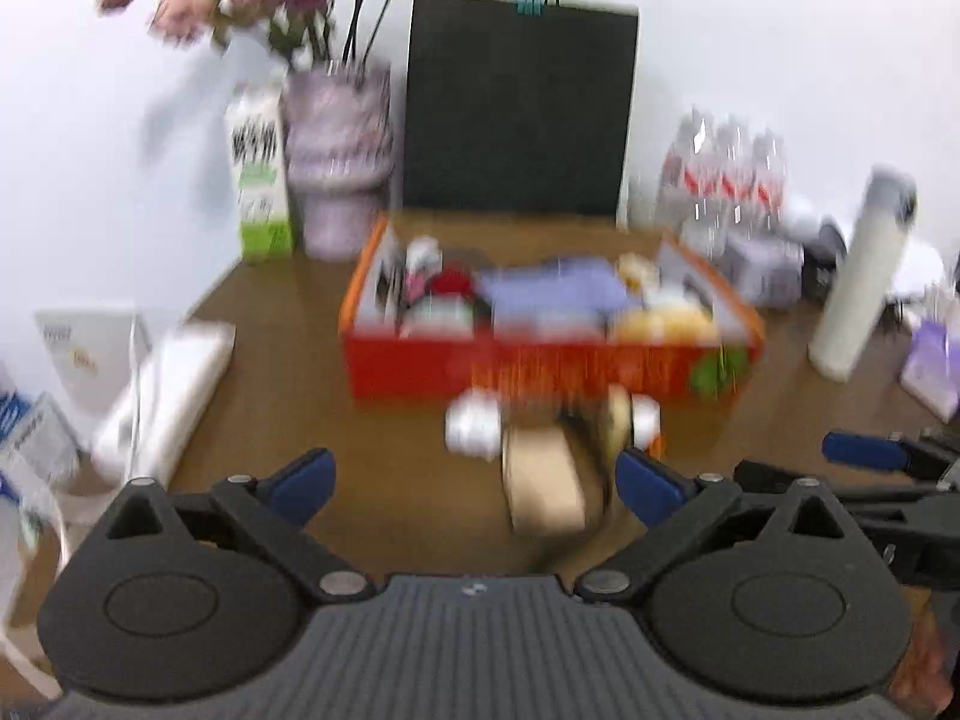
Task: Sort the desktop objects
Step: 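Drop the puck with the left gripper and the cap with the right gripper into the box, then grasp the tan pouch with the left gripper while the right gripper grasps the wooden stick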
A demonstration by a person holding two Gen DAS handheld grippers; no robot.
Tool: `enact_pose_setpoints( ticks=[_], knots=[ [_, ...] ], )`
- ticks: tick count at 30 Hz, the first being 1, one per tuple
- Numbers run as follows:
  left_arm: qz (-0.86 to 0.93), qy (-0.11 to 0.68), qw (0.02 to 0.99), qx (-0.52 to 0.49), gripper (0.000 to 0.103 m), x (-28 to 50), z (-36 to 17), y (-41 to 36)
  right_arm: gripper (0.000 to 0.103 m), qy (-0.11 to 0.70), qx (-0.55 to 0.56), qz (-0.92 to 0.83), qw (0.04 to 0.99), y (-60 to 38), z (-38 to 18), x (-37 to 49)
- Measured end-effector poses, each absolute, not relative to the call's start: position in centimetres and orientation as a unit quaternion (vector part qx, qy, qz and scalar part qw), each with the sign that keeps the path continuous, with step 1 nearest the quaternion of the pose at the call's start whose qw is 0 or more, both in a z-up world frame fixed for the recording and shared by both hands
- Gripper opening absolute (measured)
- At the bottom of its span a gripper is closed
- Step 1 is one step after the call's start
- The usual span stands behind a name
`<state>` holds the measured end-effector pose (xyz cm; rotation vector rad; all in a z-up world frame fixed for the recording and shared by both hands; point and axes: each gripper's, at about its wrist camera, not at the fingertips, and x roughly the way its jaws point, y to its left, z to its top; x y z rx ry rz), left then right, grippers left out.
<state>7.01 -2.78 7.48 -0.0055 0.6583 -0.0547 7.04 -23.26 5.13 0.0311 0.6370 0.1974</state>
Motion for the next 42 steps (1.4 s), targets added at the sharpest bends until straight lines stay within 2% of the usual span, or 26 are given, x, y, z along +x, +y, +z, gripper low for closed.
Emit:
enact_pose_setpoints(
  ticks=[7, 14, 17, 24, 30, 34, 39, 42],
  knots=[
    [-0.023, 0.313, 0.948, 0.053, 0.102, 0.5, 2.5, -3.2, 0.079, 0.317, -0.003, 0.096, 0.943, -23.6, 1.0, 0.6],
    [-0.027, 0.325, 0.944, 0.044, 0.102, -0.3, 1.0, -2.8, 0.079, 0.296, -0.003, 0.083, 0.951, -23.3, -0.2, -1.9],
    [-0.026, 0.329, 0.943, 0.041, 0.102, -0.2, 0.7, -2.6, 0.083, 0.295, 0.002, 0.077, 0.952, -23.5, -0.2, -1.7],
    [-0.028, 0.319, 0.947, 0.022, 0.102, 2.6, 2.0, -2.5, 0.082, 0.302, 0.001, 0.071, 0.951, -24.2, 0.4, 0.3],
    [-0.015, 0.307, 0.95, 0.053, 0.101, 9.4, 2.7, -4.4, 0.073, 0.296, 0.006, 0.082, 0.952, -24.6, 2.1, 5.9],
    [-0.065, 0.325, 0.943, 0.041, 0.096, 13.5, 2.4, -5.0, 0.061, 0.303, 0.021, 0.115, 0.946, -24.2, 2.5, 10.7],
    [-0.091, 0.376, 0.921, 0.036, 0.071, 17.2, 0.2, -5.7, 0.048, 0.336, 0.041, 0.141, 0.93, -23.4, 1.4, 16.2],
    [-0.093, 0.361, 0.927, 0.048, 0.06, 17.1, -0.3, -5.9, 0.039, 0.352, 0.052, 0.148, 0.923, -23.0, 0.5, 18.3]
  ],
)
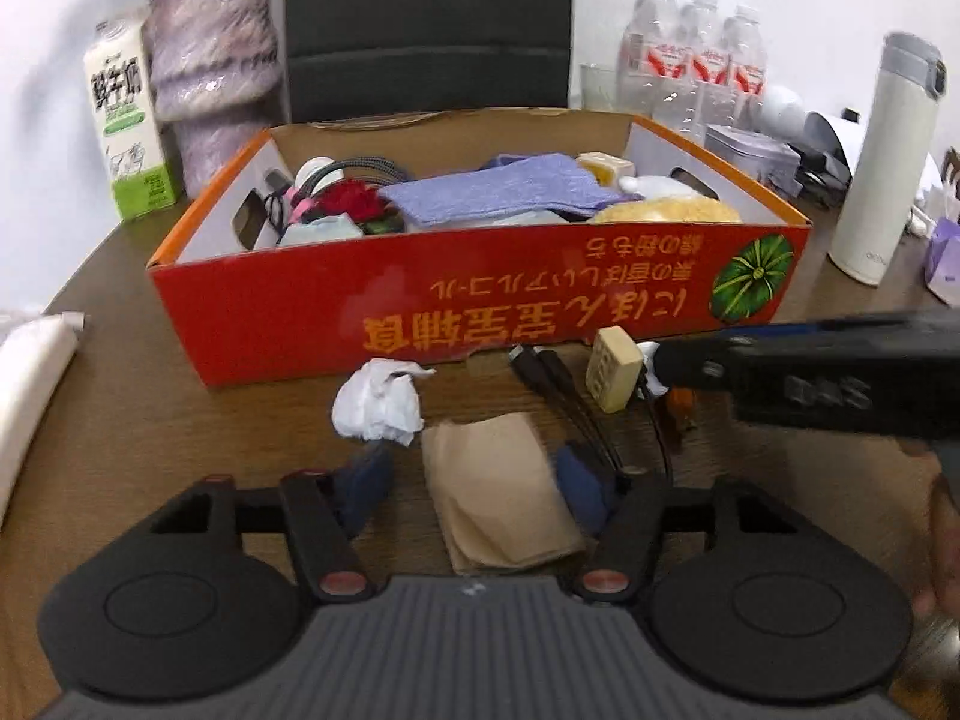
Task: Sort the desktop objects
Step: 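Grasp the tan pouch with the left gripper while the right gripper grasps the wooden stick, then drop the tan pouch with the left gripper and the stick with the right gripper into the box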
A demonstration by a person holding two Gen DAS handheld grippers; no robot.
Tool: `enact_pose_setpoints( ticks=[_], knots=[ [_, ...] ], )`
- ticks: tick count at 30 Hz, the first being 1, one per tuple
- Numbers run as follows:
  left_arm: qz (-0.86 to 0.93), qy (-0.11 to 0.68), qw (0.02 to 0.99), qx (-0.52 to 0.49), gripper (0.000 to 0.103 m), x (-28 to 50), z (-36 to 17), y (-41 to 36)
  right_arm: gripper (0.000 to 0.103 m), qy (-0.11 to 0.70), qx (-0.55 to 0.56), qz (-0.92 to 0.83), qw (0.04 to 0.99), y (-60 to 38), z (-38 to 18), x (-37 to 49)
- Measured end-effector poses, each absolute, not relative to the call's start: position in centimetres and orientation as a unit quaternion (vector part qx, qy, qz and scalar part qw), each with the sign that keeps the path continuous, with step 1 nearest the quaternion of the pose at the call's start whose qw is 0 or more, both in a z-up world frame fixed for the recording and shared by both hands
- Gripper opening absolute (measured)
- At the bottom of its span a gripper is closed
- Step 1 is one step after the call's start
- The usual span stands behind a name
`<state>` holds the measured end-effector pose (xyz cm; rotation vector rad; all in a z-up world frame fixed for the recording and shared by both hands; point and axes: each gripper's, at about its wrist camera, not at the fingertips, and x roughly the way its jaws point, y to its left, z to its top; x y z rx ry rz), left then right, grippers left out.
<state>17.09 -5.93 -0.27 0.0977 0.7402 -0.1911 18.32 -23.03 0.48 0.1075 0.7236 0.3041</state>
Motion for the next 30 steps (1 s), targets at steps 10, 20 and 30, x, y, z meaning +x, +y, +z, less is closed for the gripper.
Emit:
enact_pose_setpoints(
  ticks=[10, 20, 30],
  knots=[
    [-0.107, 0.339, 0.934, 0.042, 0.01, 15.3, 1.3, -6.0, 0.011, 0.311, -0.006, 0.158, 0.937, -20.6, 0.9, 17.2],
    [-0.093, 0.286, 0.953, -0.019, 0.01, 8.2, 7.5, -3.6, 0.011, 0.242, 0.02, 0.14, 0.96, -22.9, 5.6, 8.7],
    [-0.063, 0.321, 0.944, 0.052, 0.01, 1.9, 5.9, -5.2, 0.011, 0.269, -0.004, 0.098, 0.958, -23.2, 1.8, 0.4]
  ],
)
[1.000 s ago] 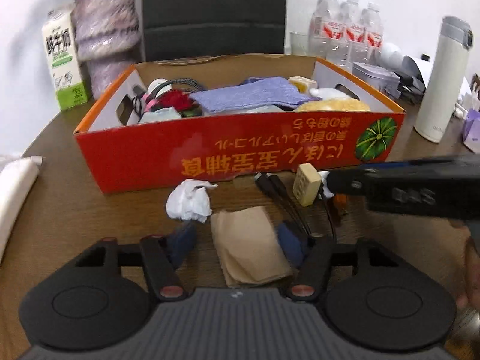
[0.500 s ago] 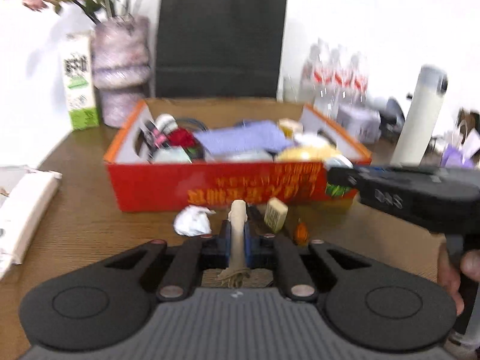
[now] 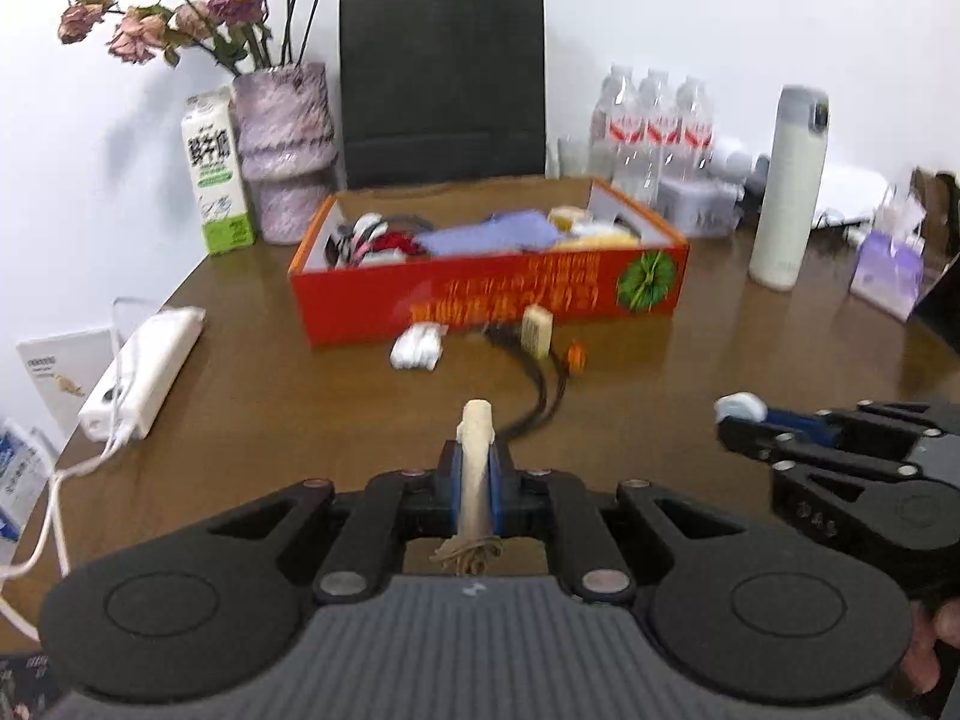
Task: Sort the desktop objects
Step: 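Drop the tan pouch with the left gripper and the stick with the right gripper into the box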
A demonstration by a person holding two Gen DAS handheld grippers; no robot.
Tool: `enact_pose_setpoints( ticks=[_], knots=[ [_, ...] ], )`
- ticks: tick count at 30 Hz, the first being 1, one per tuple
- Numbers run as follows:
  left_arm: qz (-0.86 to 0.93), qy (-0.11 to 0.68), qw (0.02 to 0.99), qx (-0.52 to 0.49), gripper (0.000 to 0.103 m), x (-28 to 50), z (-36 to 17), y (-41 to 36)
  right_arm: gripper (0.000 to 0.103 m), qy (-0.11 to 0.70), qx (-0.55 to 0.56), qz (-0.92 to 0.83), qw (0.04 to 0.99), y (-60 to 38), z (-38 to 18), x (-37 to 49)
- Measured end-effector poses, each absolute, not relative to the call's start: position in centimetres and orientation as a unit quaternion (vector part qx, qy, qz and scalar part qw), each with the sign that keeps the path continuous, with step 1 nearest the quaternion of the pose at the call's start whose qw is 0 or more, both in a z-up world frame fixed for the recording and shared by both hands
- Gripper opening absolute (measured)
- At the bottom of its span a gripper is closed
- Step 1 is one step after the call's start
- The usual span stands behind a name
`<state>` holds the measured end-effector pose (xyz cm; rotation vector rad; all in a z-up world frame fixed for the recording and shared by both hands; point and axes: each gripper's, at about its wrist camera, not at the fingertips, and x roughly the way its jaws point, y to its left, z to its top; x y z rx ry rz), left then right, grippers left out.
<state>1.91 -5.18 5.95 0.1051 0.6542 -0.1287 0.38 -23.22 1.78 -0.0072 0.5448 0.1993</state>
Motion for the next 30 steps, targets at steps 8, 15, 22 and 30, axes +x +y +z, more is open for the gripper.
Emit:
enact_pose_setpoints(
  ticks=[8, 15, 22, 30],
  knots=[
    [-0.054, 0.351, 0.933, 0.053, 0.01, -0.5, 5.9, -5.3, 0.011, 0.258, 0.028, 0.124, 0.958, -24.4, 1.4, -2.7],
    [-0.053, 0.334, 0.94, 0.046, 0.01, -1.3, 7.1, -5.3, 0.011, 0.25, 0.035, 0.128, 0.959, -24.8, 2.3, -3.3],
    [-0.074, 0.311, 0.947, 0.035, 0.01, 1.6, 9.3, -4.5, 0.011, 0.244, 0.028, 0.132, 0.96, -24.6, 3.5, -2.3],
    [-0.095, 0.321, 0.942, 0.014, 0.01, 13.0, 12.0, -2.8, 0.011, 0.237, 0.104, 0.162, 0.952, -26.7, 8.1, 5.9]
  ],
)
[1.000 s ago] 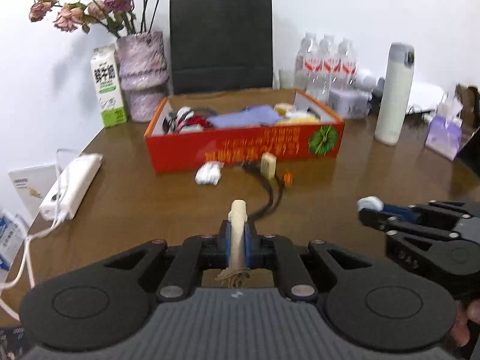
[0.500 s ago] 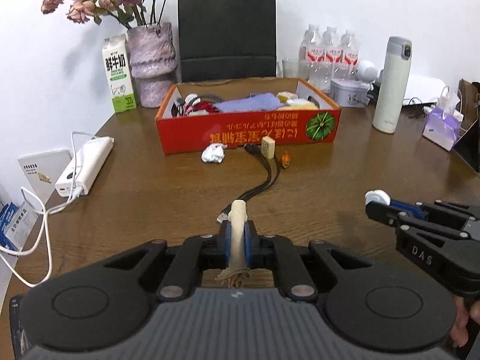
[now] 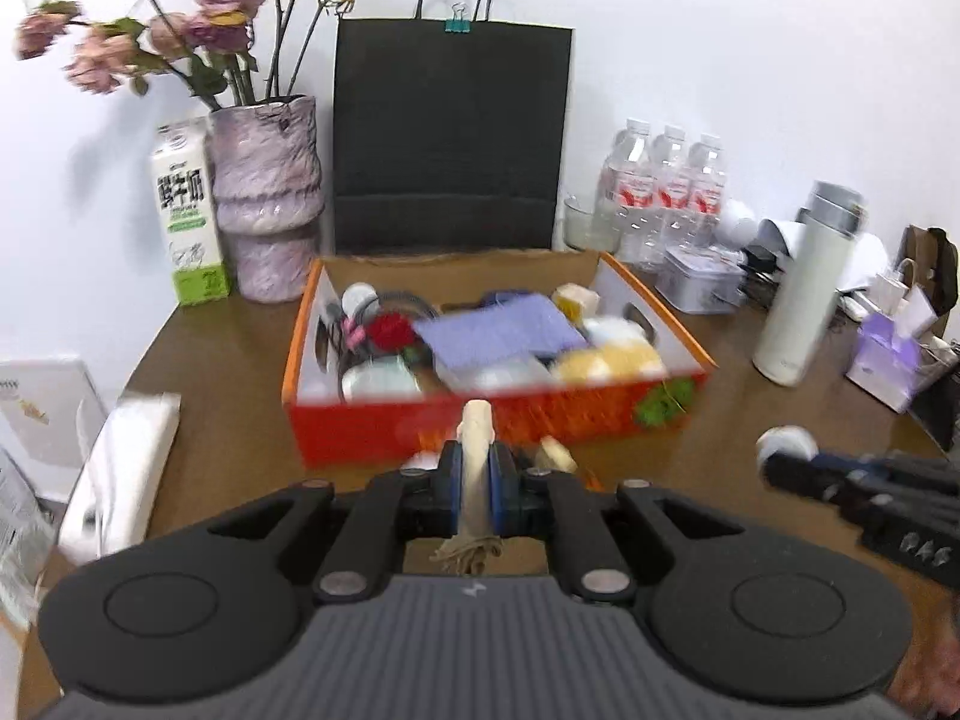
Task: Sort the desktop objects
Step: 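Drop the tan pouch with the left gripper and the stick with the right gripper into the box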
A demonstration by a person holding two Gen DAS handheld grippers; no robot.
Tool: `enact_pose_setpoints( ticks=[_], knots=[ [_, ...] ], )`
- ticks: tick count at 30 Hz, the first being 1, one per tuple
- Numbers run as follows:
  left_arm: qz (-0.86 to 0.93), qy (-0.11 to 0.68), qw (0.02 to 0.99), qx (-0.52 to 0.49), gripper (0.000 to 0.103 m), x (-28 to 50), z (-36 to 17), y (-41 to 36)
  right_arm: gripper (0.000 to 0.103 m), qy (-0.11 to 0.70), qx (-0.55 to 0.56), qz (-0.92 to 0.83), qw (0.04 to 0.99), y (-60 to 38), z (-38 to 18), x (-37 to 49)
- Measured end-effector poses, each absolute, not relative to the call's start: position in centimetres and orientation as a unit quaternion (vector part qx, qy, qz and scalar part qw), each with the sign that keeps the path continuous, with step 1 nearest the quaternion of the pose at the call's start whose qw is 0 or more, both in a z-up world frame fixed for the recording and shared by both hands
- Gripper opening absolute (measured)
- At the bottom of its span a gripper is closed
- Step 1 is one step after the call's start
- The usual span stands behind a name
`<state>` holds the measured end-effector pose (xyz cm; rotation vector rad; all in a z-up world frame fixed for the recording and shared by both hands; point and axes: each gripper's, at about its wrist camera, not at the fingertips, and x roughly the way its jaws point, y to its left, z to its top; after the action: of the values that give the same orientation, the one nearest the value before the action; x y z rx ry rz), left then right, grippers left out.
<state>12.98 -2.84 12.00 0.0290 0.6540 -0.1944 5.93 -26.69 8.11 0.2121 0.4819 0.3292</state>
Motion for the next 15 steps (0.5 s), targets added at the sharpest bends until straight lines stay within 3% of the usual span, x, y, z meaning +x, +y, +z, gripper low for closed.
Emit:
enact_pose_setpoints(
  ticks=[8, 12, 15],
  knots=[
    [-0.064, 0.37, 0.927, -0.011, 0.01, 27.0, 10.4, -1.4, 0.011, 0.276, 0.11, 0.173, 0.939, -24.1, 11.4, 21.7],
    [-0.056, 0.405, 0.912, -0.032, 0.01, 32.2, 8.0, -0.6, 0.011, 0.321, 0.123, 0.186, 0.92, -21.6, 9.7, 29.1],
    [-0.067, 0.412, 0.908, -0.026, 0.016, 34.3, 6.5, -0.7, 0.012, 0.363, 0.127, 0.184, 0.905, -19.9, 7.4, 34.3]
  ],
)
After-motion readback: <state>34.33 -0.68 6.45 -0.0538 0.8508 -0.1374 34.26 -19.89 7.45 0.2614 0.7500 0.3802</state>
